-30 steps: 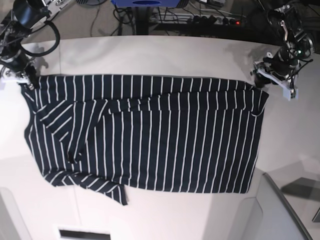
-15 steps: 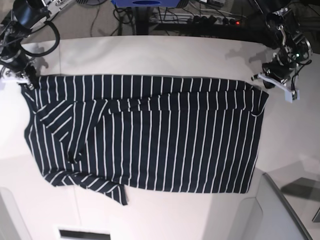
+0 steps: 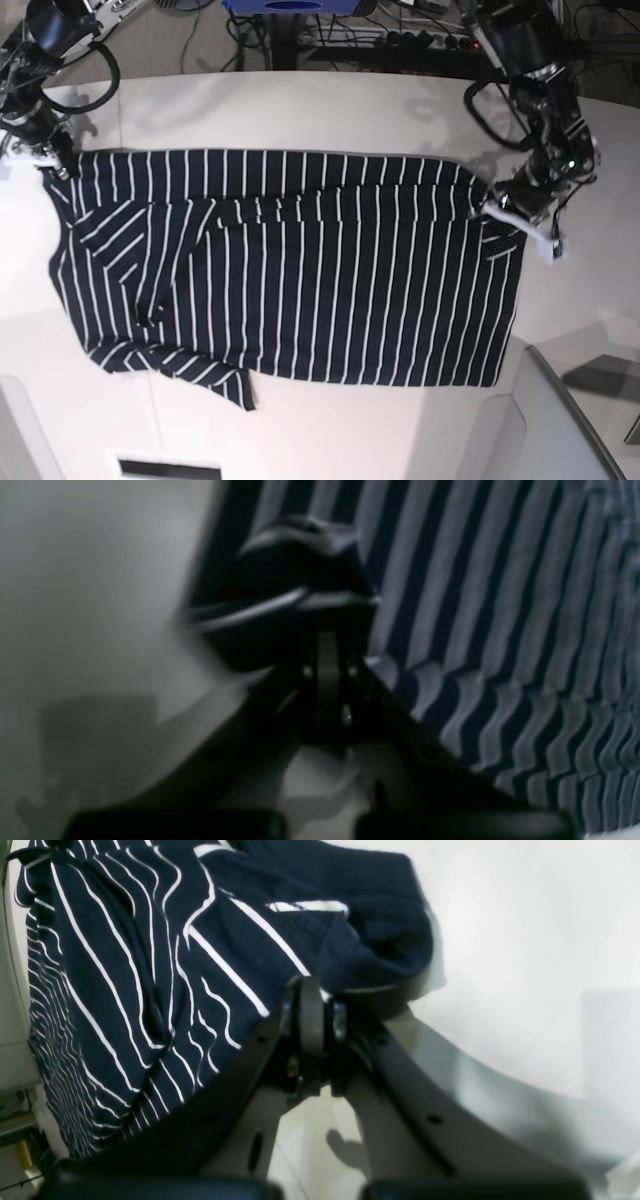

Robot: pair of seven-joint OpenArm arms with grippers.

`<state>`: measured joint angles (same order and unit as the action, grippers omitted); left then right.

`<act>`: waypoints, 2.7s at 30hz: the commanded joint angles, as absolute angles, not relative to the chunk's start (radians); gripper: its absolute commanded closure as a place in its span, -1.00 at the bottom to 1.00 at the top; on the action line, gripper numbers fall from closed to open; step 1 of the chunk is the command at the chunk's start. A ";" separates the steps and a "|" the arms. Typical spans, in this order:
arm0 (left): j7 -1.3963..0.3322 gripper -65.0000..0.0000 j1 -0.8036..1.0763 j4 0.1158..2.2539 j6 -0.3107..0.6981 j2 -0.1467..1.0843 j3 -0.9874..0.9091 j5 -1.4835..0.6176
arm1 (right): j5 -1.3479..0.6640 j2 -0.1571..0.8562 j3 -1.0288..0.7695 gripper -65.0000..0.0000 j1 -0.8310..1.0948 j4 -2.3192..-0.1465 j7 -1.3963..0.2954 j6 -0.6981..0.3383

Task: Layout the t-shirt on the table in an organized manner, then fold the t-shirt properly
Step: 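Grasp the folded edge with both grippers at its two ends, then lift the folded edge with both grippers and pull it toward the robot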

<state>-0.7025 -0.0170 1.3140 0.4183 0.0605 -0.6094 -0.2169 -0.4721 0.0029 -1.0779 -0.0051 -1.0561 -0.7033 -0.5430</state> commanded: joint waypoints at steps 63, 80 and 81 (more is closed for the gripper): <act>-0.648 -0.15 0.038 1.142 0.449 0.131 -0.802 -0.404 | -0.435 0.008 -1.073 0.99 -0.007 -1.061 -0.728 -0.527; -0.576 1.00 0.013 1.049 0.449 0.131 -0.800 -0.309 | -0.435 0.008 -1.073 0.99 -0.007 -1.061 -0.727 -0.524; -0.578 1.00 0.021 1.070 0.449 0.131 -0.803 -0.309 | -0.435 0.008 -1.073 0.99 -0.007 -1.061 -0.727 -0.524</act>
